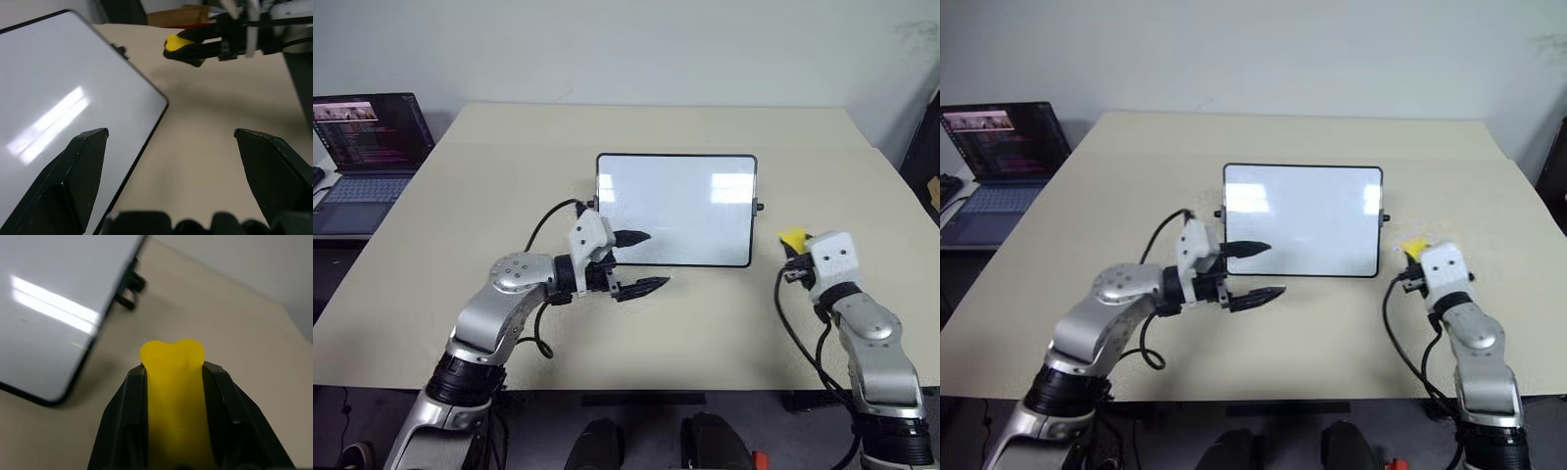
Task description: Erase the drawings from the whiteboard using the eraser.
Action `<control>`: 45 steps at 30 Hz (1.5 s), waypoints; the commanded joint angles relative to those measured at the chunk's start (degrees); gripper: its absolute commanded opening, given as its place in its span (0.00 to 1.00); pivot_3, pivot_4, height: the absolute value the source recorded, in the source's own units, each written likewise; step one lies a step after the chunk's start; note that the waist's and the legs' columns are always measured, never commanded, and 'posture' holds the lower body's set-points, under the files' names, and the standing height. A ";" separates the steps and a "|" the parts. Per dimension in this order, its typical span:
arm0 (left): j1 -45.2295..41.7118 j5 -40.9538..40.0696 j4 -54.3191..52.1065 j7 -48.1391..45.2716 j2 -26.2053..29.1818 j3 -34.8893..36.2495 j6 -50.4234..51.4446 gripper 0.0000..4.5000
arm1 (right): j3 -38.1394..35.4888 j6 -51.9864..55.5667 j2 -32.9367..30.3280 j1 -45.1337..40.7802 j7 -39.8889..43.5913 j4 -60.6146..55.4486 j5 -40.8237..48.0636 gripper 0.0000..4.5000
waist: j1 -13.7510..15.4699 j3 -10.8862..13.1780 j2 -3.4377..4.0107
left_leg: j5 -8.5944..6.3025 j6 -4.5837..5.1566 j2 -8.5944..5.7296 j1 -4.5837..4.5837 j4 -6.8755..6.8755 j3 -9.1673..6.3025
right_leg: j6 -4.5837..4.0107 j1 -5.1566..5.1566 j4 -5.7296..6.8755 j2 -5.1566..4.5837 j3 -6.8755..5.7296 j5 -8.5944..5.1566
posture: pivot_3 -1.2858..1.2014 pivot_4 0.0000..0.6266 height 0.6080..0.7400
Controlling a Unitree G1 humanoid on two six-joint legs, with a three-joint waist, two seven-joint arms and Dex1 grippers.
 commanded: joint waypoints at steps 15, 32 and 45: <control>-8.16 4.11 9.84 -9.32 -5.68 -6.97 -6.18 1.00 | -7.86 18.30 4.00 -7.61 -4.50 1.80 13.49 0.42 | -1.20 0.02 0.05 | -0.01 0.03 0.06 0.03 0.00 0.07 | 0.01 -0.02 0.04 0.29 0.08 -0.01 | 0.52 0.24 1.00; 6.59 2.97 -0.88 3.84 -3.51 2.75 -1.85 1.00 | 4.09 3.57 5.35 -3.63 -0.11 -12.59 15.92 0.99 | -1.34 0.05 0.12 | -0.03 0.06 0.18 0.07 -0.03 0.04 | 0.01 -0.05 0.07 0.29 0.13 -0.02 | 0.52 0.24 1.00; 28.49 11.21 -12.19 36.23 -17.14 15.24 -6.83 1.00 | 4.58 -26.53 9.49 26.66 -0.38 -8.73 12.21 0.99 | 0.19 0.02 0.07 | -0.03 0.04 0.02 0.08 0.00 -0.05 | 0.07 0.06 0.01 -0.12 0.13 -0.05 | 0.52 0.24 1.00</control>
